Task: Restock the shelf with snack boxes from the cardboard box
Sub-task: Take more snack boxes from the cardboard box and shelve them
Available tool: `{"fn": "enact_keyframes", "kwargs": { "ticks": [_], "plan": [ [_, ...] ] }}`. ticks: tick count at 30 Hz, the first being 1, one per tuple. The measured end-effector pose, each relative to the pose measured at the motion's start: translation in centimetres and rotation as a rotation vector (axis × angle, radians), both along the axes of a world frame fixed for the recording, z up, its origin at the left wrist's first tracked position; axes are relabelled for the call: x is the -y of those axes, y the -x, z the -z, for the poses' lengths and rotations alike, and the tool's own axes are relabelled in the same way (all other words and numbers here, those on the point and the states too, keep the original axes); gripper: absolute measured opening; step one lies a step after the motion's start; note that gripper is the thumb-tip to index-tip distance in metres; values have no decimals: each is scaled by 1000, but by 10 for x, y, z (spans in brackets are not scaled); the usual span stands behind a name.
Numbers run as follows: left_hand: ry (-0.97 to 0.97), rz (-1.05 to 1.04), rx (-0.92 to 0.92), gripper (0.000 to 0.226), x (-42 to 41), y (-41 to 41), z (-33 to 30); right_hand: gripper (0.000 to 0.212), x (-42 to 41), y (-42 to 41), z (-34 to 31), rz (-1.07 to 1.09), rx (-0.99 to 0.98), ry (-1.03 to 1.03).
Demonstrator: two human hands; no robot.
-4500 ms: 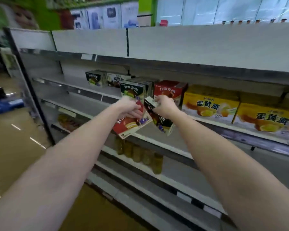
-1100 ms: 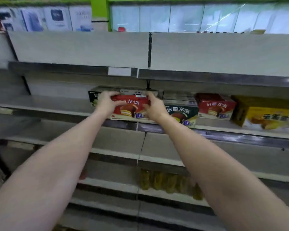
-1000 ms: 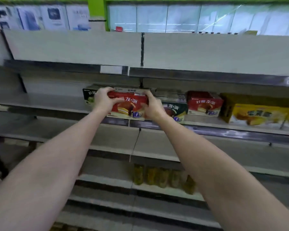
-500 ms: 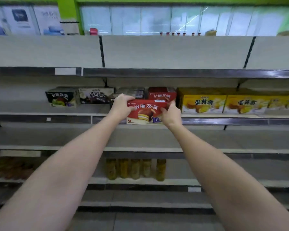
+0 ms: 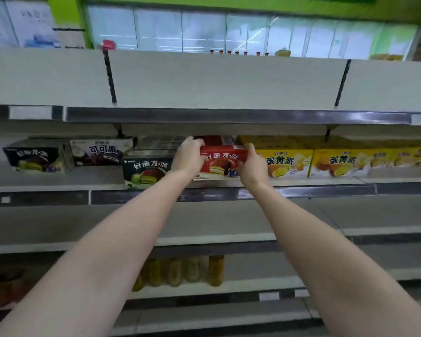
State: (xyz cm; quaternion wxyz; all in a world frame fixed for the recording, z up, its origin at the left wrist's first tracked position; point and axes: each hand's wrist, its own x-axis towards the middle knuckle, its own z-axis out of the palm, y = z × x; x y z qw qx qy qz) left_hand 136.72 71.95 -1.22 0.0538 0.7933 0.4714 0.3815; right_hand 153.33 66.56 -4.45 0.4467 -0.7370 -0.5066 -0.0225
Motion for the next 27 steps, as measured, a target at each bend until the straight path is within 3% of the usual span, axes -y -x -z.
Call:
{"fn": "enact_keyframes", "kwargs": {
  "ticks": [8,12,20,24,27],
  "plan": [
    [69,-22,-278,31,-65,-26,14,37,-69,-14,-1,3,174,302],
    [52,-73,-434,34,-87,-37,17,53,-92,-16,2,17,226,361],
    [22,-145,-471,44,-112,-45,20,84,-118,-14,1,35,25,360],
    [6,-107,-471,60,-116,-44,22,81,-122,-16,3,16,15,341],
    [-2,-79,-472,49,-119,-48,21,76,-121,-19,5,6,16,326]
  ]
}}
